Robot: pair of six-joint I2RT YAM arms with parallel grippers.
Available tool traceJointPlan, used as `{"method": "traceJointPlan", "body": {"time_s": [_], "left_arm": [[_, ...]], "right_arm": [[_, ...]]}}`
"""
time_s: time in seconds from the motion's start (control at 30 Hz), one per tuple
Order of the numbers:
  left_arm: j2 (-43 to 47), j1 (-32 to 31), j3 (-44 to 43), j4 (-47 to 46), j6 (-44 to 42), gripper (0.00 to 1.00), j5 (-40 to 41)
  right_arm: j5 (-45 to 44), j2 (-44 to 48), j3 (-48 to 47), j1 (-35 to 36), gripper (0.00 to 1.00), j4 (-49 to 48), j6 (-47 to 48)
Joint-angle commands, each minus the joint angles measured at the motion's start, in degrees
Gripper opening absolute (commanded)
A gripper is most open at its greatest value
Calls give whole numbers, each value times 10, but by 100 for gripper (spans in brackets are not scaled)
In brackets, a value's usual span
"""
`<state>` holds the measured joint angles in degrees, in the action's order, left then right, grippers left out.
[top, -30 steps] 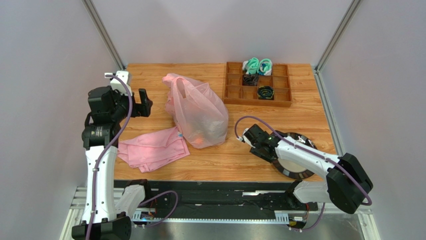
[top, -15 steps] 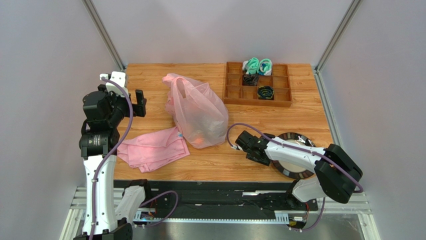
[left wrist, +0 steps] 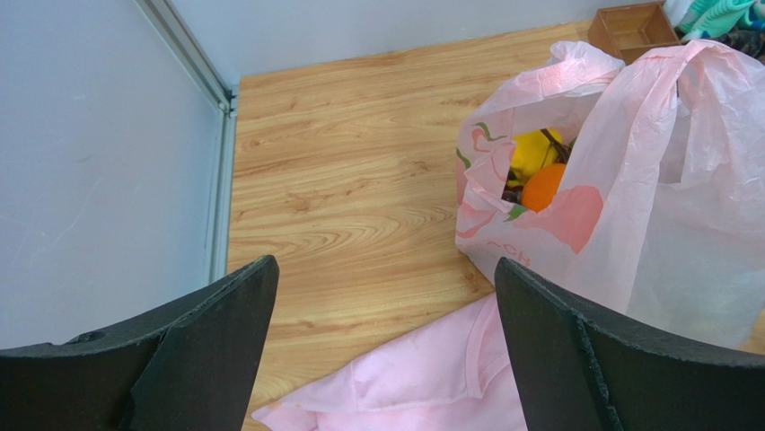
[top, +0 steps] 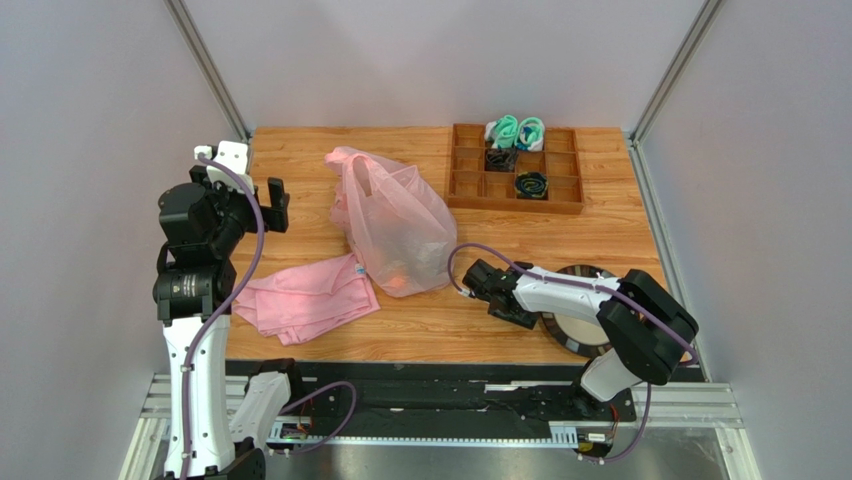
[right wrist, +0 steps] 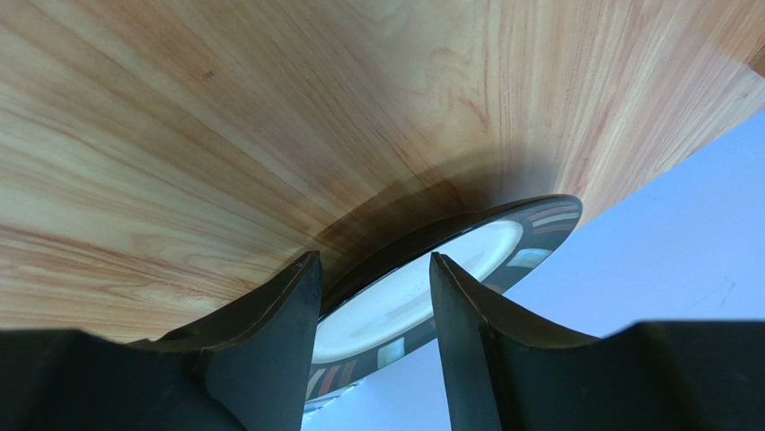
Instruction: Take the fake fruits out of the plastic bag
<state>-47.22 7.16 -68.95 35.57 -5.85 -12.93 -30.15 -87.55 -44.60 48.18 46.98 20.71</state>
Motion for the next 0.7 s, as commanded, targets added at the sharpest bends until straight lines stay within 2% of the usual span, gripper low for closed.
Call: {"method": "traceJointPlan", "body": {"time_s": [0.0, 0.13, 0.17, 0.23, 0.27, 0.3, 0.37, 0.57, 0.67], "left_arm": [[16, 0, -11, 0, -17, 99, 19], [18, -1, -10, 4, -30, 99, 32], [17, -2, -10, 5, -33, 99, 34], [13, -6, -11, 3, -36, 99, 38], [13, -6, -11, 2, -37, 99, 39], [12, -7, -11, -1, -39, 99, 40], [12, -7, -9, -7, -37, 99, 41], [13, -8, -7, -6, -20, 99, 37], [14, -9, -7, -2, -20, 99, 38]], "right_arm": [[-34, -7, -1, -2, 52, -15, -12], [-52, 8, 14, -2, 52, -13, -15], [-56, 11, 27, -2, 49, -15, -13], [-68, 12, 49, -3, 37, -22, -8], [-71, 9, 52, -5, 22, -32, -1], [-73, 7, 54, -5, 12, -37, -1], [-79, 0, 44, -10, 0, -58, -1], [-48, -31, -28, 2, 0, -89, -14], [-47, -32, -46, 35, 0, -100, -16]]}}
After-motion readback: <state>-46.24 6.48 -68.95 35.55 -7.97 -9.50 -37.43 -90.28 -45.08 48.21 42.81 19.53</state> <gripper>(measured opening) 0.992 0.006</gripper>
